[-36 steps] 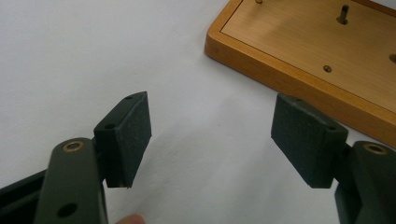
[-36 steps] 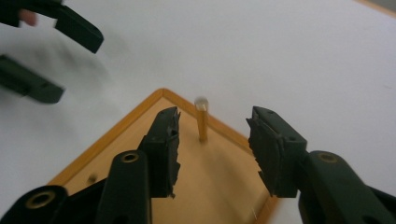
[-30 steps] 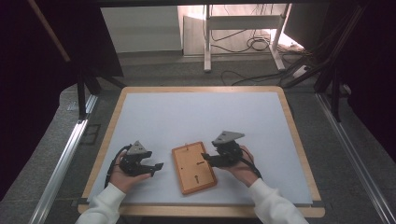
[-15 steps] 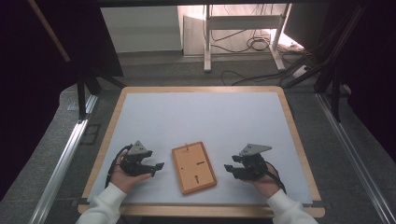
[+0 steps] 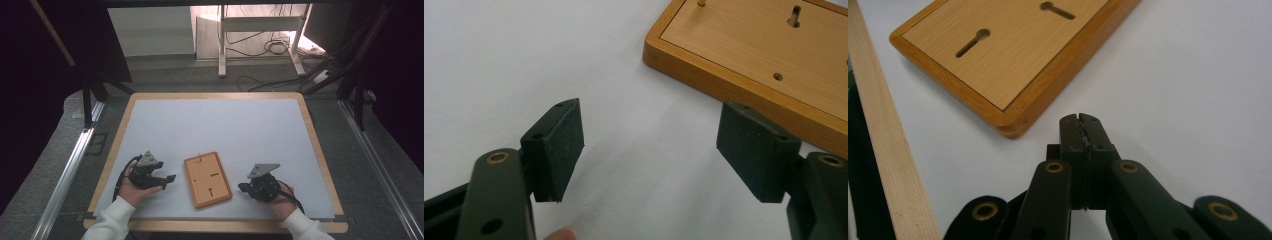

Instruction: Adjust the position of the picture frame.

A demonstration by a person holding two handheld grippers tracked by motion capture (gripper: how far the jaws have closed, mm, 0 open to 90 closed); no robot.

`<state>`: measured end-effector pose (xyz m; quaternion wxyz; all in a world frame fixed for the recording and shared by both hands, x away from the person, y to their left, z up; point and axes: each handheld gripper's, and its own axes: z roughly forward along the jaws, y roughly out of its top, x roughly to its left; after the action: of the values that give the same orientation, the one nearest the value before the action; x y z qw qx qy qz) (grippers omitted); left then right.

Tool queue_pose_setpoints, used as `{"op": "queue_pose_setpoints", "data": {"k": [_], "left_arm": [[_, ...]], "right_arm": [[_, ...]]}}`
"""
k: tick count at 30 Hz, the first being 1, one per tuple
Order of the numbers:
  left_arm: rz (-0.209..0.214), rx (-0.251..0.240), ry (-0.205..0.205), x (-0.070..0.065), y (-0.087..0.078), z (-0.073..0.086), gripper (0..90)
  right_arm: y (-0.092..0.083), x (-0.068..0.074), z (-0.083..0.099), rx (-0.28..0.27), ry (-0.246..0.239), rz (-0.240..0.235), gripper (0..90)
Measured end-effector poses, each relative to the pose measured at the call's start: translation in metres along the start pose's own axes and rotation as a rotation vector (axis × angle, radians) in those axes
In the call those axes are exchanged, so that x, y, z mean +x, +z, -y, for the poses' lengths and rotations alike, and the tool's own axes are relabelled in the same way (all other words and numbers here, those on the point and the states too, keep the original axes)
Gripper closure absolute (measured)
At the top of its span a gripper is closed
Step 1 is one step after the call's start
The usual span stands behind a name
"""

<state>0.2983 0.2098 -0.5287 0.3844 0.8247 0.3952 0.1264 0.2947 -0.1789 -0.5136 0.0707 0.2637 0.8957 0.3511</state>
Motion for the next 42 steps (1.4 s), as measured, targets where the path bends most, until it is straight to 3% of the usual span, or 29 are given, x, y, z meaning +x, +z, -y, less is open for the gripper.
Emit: {"op": "queue_pose_setpoints", "data": {"k": [6,10,15,23,42], "left_arm": [[0.003,0.003,-0.001,0.000,0.001,0.000,26.9],[0.003,0.003,0.001,0.000,0.001,0.000,26.9],[0.002,0.002,-0.001,0.000,0.000,0.000,26.9],[0.001,0.003,0.001,0.000,0.000,0.000,26.9],[0.003,0.006,0.008,0.000,0.000,0.000,26.9]], "right_arm": [[0.010,0.013,0.001,0.028,-0.032,-0.042,90.0],[0.012,0.020,-0.001,0.043,-0.055,-0.014,90.0],[0.012,0.021,0.000,0.043,-0.049,-0.027,90.0],[0.019,0.040,-0.005,0.047,-0.070,-0.057,90.0],[0.032,0.054,-0.013,0.032,-0.080,-0.067,90.0]]}}
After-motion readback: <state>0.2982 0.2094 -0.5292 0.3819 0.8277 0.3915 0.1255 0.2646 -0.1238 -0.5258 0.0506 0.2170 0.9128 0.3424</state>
